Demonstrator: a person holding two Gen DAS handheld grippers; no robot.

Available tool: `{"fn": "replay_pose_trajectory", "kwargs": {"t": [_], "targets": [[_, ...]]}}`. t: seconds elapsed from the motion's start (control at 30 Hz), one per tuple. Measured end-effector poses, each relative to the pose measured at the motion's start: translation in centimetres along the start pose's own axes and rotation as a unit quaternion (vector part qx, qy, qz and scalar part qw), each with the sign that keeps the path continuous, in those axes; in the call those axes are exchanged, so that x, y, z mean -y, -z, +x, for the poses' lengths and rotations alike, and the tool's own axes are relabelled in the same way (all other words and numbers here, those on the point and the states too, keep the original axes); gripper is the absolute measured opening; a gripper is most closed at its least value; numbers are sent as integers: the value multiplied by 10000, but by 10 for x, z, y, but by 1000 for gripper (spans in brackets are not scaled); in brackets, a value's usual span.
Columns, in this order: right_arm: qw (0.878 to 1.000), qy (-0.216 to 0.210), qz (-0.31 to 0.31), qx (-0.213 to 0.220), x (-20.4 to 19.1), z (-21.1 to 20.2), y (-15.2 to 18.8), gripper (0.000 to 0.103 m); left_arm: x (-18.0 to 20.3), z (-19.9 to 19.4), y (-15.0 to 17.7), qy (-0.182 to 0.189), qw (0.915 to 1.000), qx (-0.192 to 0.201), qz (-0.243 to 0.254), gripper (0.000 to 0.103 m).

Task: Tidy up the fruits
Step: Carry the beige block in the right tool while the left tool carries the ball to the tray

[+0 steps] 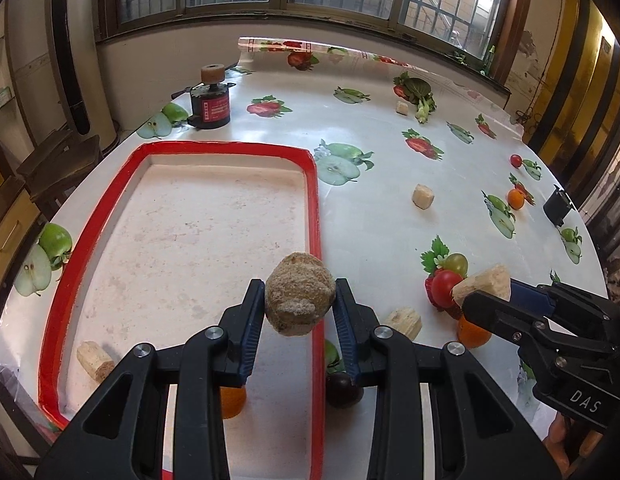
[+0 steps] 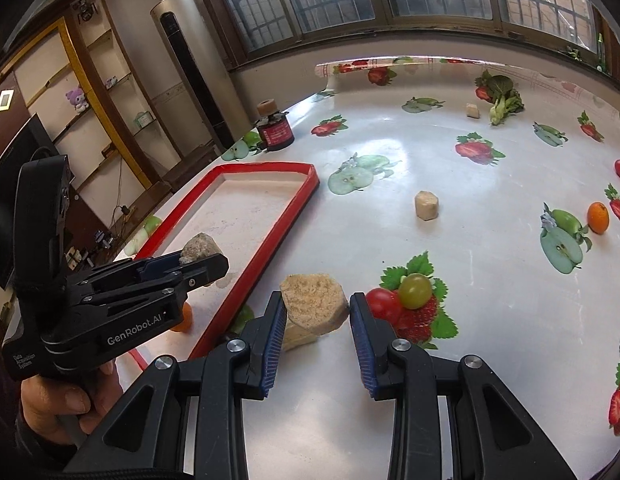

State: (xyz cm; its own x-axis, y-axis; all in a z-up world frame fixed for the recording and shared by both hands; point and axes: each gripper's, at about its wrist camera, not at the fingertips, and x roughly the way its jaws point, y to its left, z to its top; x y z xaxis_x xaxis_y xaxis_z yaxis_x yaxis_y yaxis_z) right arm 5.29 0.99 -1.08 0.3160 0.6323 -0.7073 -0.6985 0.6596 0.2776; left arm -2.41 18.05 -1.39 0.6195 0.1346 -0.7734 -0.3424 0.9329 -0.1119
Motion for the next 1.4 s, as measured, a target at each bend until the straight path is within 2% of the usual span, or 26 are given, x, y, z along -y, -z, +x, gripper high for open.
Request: {"fn": "replay_pose_trajectory", "kwargs": {"t": [0.77,1.03,1.4], "targets": [[9970,-530,-507,-267,-76,52,-19,33,-83,-10,0,-439,9972,38,-610,32],[9939,-625,-733,-533,-99,88,-25,33,-111,-2,6,-651,9948,-84,-776,32],[9902,-559,-896,-911,-112,136,-21,33,-128,15,16,-722,9931,-348,-854,32]]}}
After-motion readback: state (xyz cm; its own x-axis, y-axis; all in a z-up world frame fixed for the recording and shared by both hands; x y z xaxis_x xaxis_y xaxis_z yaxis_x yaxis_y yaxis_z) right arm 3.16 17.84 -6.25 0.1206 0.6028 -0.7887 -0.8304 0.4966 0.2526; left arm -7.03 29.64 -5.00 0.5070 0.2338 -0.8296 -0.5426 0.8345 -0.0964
